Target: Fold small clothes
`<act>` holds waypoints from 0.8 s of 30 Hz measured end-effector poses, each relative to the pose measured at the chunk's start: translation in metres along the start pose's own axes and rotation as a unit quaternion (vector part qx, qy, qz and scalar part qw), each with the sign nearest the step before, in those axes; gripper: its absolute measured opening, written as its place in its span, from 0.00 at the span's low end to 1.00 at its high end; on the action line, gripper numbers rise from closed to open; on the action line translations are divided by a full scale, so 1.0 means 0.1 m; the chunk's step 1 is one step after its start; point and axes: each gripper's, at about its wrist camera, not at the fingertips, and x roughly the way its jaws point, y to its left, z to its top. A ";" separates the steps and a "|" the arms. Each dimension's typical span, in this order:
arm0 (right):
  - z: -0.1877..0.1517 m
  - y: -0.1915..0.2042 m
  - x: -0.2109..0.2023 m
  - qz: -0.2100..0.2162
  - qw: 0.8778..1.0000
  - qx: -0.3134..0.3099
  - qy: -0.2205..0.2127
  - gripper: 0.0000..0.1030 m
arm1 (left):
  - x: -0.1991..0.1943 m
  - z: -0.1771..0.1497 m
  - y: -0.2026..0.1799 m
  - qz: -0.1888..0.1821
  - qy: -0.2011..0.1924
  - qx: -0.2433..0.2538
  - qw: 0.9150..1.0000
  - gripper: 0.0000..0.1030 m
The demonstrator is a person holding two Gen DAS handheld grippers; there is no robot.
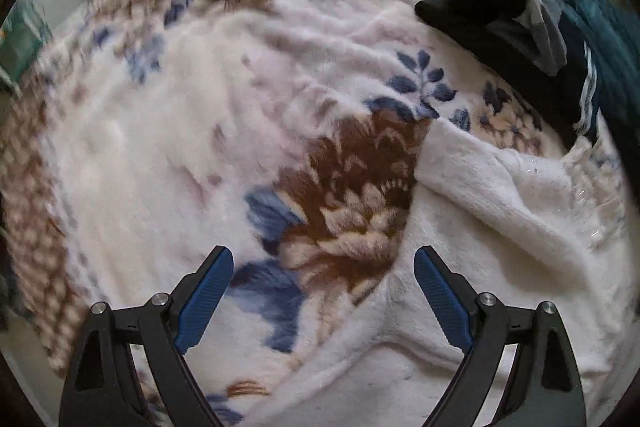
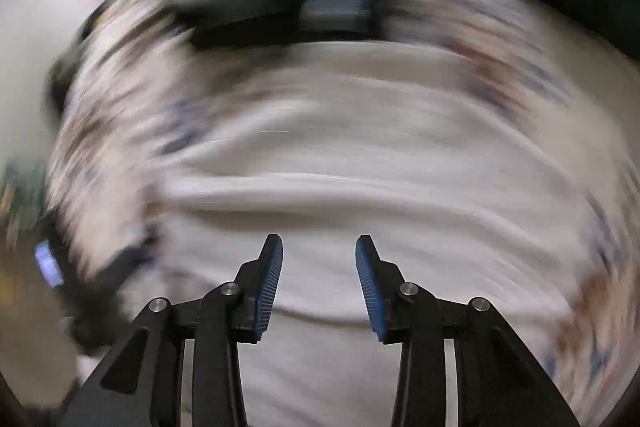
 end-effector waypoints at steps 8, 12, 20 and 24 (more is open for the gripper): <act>0.72 1.55 1.06 -0.048 0.968 -0.219 0.112 0.39 | 0.15 -0.09 0.25 -0.145 -0.020 -0.058 0.988 0.90; 0.67 1.97 1.51 -0.118 0.918 -0.332 0.181 0.39 | 0.20 -0.16 0.33 -0.141 -0.025 -0.070 0.987 0.89; 1.32 1.60 1.33 -0.223 0.939 -0.238 0.114 0.22 | 0.27 -0.19 0.31 -0.137 -0.026 -0.048 0.989 0.89; 1.45 1.53 1.11 -0.133 0.960 -0.206 0.136 0.24 | 0.24 -0.15 0.31 -0.141 -0.030 -0.045 0.988 0.89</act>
